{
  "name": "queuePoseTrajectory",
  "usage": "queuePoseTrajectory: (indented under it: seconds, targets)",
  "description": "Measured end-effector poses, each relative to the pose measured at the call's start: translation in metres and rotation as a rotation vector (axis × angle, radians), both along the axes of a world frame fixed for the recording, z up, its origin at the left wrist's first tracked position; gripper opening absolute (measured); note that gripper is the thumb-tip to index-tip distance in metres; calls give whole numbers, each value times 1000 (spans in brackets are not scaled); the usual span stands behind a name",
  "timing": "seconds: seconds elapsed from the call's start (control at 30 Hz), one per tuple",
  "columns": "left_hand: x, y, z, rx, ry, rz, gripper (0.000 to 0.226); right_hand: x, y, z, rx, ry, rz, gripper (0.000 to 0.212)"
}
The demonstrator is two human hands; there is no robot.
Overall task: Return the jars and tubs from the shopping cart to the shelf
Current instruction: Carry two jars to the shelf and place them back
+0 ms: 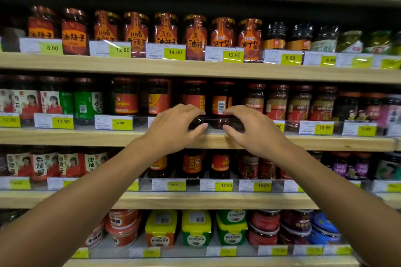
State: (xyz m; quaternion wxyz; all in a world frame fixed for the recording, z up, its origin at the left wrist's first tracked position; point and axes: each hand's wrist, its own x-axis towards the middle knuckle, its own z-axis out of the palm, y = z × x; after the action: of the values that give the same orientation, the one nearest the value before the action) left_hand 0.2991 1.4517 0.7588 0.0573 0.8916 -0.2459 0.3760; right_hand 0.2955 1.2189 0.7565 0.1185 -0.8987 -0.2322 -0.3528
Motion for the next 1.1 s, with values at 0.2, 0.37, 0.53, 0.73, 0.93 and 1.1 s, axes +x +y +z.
queuePoseTrajectory:
  seconds: [0.2, 0.37, 0.53, 0.73, 0.93, 1.1]
  targets:
    - [3, -1, -1, 13, 19, 43, 48, 10, 3, -1, -44, 66, -14, 51]
    - [5, -2, -3, 22, 43, 62, 49, 12, 7, 0, -53, 72, -20, 53]
    - [-1, 13, -3, 2, 3, 63, 48, 6, 12, 2, -48, 36, 5, 52]
    - [-18, 90, -10, -159, -92, 71, 48, -4, 57, 2, -42, 18, 130, 53]
    - [-15, 160, -20, -251, -63, 147, 62, -1, 124, 0, -23, 67, 195, 57]
    - [-16, 179, -22, -213, 97, 227, 65, 8, 158, 0, -74, 152, 12, 62]
